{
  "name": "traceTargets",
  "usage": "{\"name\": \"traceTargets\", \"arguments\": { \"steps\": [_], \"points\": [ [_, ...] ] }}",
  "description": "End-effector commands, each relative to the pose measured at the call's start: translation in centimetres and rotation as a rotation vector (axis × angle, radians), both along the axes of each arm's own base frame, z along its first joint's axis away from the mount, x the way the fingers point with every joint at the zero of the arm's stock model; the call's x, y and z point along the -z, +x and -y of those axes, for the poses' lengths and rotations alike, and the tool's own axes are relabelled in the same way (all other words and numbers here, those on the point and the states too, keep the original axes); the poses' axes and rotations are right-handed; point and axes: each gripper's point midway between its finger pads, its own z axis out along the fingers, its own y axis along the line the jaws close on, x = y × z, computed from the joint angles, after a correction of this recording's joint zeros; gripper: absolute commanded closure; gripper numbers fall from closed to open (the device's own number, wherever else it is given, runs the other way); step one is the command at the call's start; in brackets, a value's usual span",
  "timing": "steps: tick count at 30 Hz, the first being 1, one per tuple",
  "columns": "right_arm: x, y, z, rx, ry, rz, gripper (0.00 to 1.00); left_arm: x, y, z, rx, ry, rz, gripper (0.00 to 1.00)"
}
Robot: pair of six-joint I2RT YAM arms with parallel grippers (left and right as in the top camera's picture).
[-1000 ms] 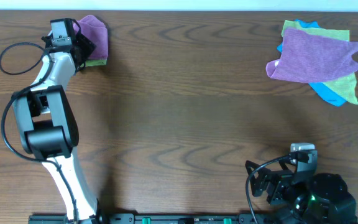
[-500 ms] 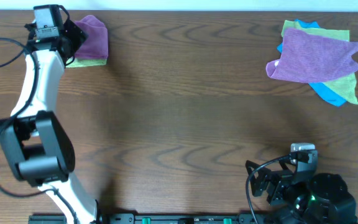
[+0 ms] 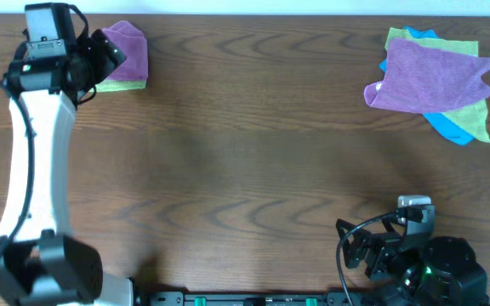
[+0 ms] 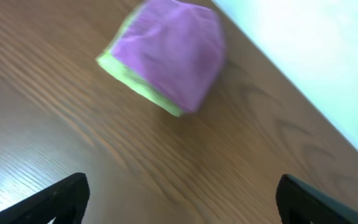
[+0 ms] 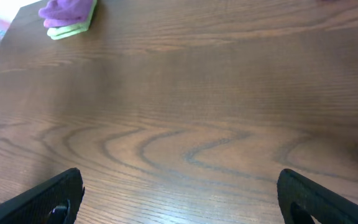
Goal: Fold the cloth
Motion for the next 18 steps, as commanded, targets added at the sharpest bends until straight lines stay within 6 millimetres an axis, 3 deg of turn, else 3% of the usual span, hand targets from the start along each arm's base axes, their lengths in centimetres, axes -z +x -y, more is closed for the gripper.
{"name": "traceTargets", "arguments": {
  "steps": [1, 5, 18],
  "points": [
    [0.1, 0.1, 0.3, 0.024, 0.0, -0.001, 0.01, -3.6, -0.9, 2.6, 0.117, -0.084, 0.089, 0.05],
    [0.1, 0.1, 0.3, 0.024, 0.0, -0.001, 0.01, -6.5, -2.5, 3.5, 0.15, -0.097, 0.153, 0.05],
    [0.1, 0.1, 0.3, 0.024, 0.0, -0.001, 0.01, -9.2, -11.3, 4.4, 0.244, -0.004, 0.112, 0.05]
  ]
}}
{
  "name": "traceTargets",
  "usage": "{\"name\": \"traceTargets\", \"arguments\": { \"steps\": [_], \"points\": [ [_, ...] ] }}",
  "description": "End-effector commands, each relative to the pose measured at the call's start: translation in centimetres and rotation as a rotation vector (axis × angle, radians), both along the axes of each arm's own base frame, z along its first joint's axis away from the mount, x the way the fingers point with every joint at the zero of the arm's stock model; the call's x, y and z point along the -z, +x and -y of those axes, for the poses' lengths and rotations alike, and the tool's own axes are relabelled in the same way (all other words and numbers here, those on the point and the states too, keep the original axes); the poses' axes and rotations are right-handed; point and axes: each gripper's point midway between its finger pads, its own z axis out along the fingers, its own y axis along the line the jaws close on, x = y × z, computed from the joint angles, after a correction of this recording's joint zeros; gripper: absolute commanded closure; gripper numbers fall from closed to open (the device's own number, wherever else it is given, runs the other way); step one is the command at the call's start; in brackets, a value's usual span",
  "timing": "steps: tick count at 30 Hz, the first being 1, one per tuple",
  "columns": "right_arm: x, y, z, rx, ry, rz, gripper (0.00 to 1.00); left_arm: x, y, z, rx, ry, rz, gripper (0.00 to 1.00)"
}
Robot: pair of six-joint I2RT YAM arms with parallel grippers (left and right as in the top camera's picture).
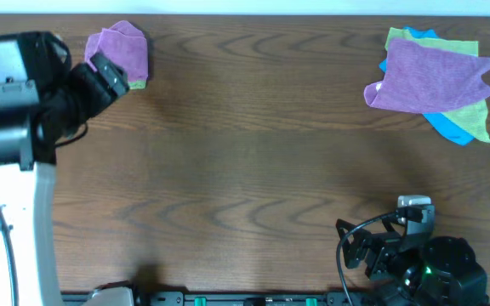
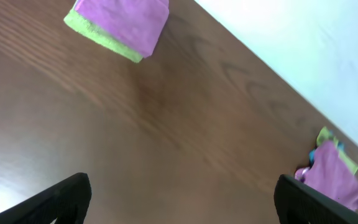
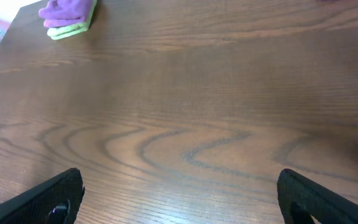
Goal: Fold the cloth
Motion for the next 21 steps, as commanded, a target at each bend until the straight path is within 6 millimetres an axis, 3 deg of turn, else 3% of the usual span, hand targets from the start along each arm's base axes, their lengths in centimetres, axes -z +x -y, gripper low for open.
{"name": "traceTargets", "arguments": {
  "steps": [1, 7, 12, 21],
  "points": [
    [0.1, 0.1, 0.3, 0.025, 0.0, -0.001, 0.01, -2.3, -2.0, 0.3, 0.069, 0.071, 0.068, 0.05],
    [0.1, 0.1, 0.3, 0.024, 0.0, -0.001, 0.01, -3.4, -6.0, -0.6, 0.036, 0.154, 0.077, 0.05],
    [0.2, 0.1, 0.3, 0.024, 0.0, -0.002, 0.01, -3.8, -7.4, -0.6, 0.054, 0.201, 0.132, 0.05],
    [0.2, 0.1, 0.3, 0.024, 0.0, -0.002, 0.01, -0.2, -9.7, 0.0, 0.059, 0.224, 0.309, 0.05]
  ]
}}
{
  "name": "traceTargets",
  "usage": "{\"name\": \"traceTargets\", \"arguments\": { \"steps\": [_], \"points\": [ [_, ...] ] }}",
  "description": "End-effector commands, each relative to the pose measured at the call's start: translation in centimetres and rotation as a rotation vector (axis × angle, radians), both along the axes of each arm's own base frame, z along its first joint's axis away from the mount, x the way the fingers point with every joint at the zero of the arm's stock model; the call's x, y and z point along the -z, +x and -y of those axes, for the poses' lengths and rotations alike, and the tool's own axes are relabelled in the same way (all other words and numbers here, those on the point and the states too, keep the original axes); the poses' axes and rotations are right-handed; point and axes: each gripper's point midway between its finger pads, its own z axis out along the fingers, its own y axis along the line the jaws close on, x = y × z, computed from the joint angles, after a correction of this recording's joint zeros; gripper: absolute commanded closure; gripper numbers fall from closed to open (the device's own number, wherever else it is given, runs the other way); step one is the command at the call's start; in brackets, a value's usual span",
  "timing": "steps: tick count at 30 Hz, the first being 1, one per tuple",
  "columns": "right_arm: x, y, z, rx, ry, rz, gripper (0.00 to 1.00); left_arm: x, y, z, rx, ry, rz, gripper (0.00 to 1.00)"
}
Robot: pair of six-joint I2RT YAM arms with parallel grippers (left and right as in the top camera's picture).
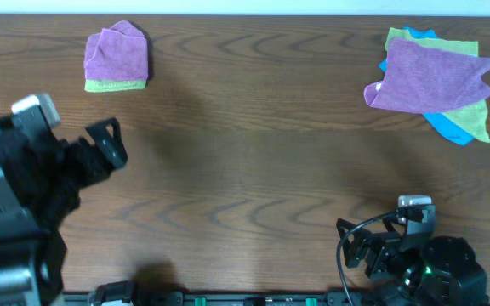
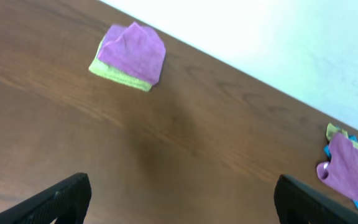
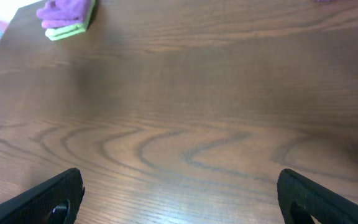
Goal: Fold the cloth
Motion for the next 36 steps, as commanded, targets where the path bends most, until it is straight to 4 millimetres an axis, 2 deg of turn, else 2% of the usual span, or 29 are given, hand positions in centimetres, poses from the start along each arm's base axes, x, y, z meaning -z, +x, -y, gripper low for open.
{"name": "traceTargets", "arguments": {
  "steps": [1, 6, 13, 26, 36],
  "points": [
    [0.1, 0.0, 0.2, 0.019, 0.004, -0.002, 0.01, 1.7, -1.2, 0.1, 0.02, 0.046, 0.048, 0.05],
    [0.1, 0.0, 0.2, 0.019, 0.004, -0.002, 0.01, 4.1, -2.9, 0.0, 0.033, 0.133, 0.119, 0.05],
    [0.1, 0.0, 0.2, 0.019, 0.004, -0.002, 0.01, 8.9, -5.1, -1.3, -0.023, 0.235, 0.104, 0.05],
    [0.1, 0.0, 0.2, 0.019, 0.004, -0.002, 0.01, 16.9, -6.0, -1.5, -0.023, 0.284, 0.105, 0.05],
    [0.1, 0.0, 0.2, 0.019, 0.004, -0.002, 0.01, 19.2, -6.4, -1.5, 0.044, 0.389, 0.073, 0.05]
  ]
}}
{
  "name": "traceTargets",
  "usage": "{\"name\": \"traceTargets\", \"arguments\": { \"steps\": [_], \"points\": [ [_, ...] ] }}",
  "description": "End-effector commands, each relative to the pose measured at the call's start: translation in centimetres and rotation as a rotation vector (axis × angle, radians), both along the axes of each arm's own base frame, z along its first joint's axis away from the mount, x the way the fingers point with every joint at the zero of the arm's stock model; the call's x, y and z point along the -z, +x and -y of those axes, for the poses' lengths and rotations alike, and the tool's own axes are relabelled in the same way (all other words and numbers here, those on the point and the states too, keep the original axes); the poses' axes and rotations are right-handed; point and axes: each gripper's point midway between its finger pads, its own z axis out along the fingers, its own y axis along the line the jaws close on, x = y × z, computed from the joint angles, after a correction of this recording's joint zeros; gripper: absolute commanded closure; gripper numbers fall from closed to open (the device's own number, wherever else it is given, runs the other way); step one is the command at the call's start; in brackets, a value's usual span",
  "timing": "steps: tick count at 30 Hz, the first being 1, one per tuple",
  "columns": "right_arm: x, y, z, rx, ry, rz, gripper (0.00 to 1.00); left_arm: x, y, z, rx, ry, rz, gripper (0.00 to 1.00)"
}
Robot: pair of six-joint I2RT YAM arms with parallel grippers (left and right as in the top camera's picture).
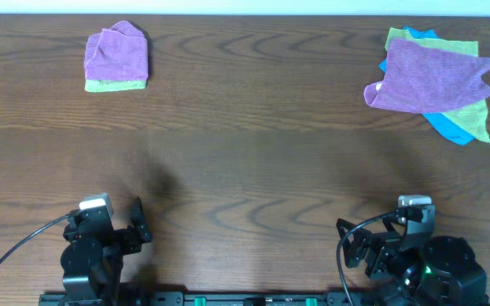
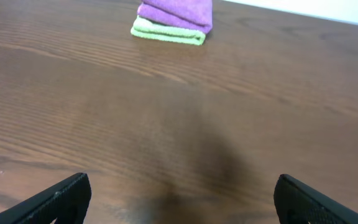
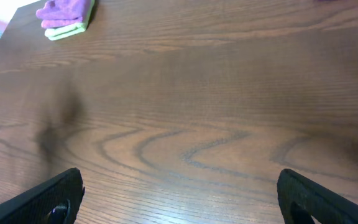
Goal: Fold the cloth
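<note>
A folded purple cloth lies on a folded green one at the table's far left corner; it also shows as the folded stack in the left wrist view and the stack in the right wrist view. Unfolded purple, green and blue cloths are heaped at the far right. My left gripper sits drawn back at the near left edge, open and empty, fingers wide apart. My right gripper rests at the near right edge, open and empty.
The brown wooden table spans the whole view, its far edge meeting a white wall. Cables run from both arm bases along the near edge.
My left arm has drawn back from the left middle of the table to its base at the near left edge. The right arm and both cloth piles are unchanged.
My left gripper was open right beside the folded purple-on-green stack at the far left. It then stood a little nearer, then over the left middle of the table, and now rests at the near edge. The stack stayed put; the right arm never moved.
</note>
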Motion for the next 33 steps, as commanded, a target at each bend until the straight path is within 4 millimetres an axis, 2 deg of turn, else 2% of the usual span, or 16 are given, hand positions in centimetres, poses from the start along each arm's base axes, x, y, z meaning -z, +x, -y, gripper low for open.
{"name": "traceTargets", "arguments": {
  "steps": [1, 5, 16, 23, 33],
  "points": [
    [0.1, 0.0, 0.2, 0.018, 0.005, -0.001, 0.01, 0.6, -0.2, -0.1, 0.027, 0.064, -0.017, 0.05],
    [0.1, 0.0, 0.2, 0.018, 0.005, -0.001, 0.01, 2.0, -0.3, -0.1, 0.03, 0.064, -0.041, 0.05],
    [0.1, 0.0, 0.2, 0.018, 0.005, -0.001, 0.01, 4.2, -1.4, -0.2, 0.033, 0.077, -0.133, 0.05],
    [0.1, 0.0, 0.2, 0.018, 0.005, -0.001, 0.01, 5.2, -2.1, -0.1, 0.036, 0.074, -0.183, 0.05],
    [0.1, 0.0, 0.2, 0.018, 0.005, -0.001, 0.01, 5.6, -2.5, -0.1, 0.036, 0.073, -0.204, 0.05]
  ]
}}
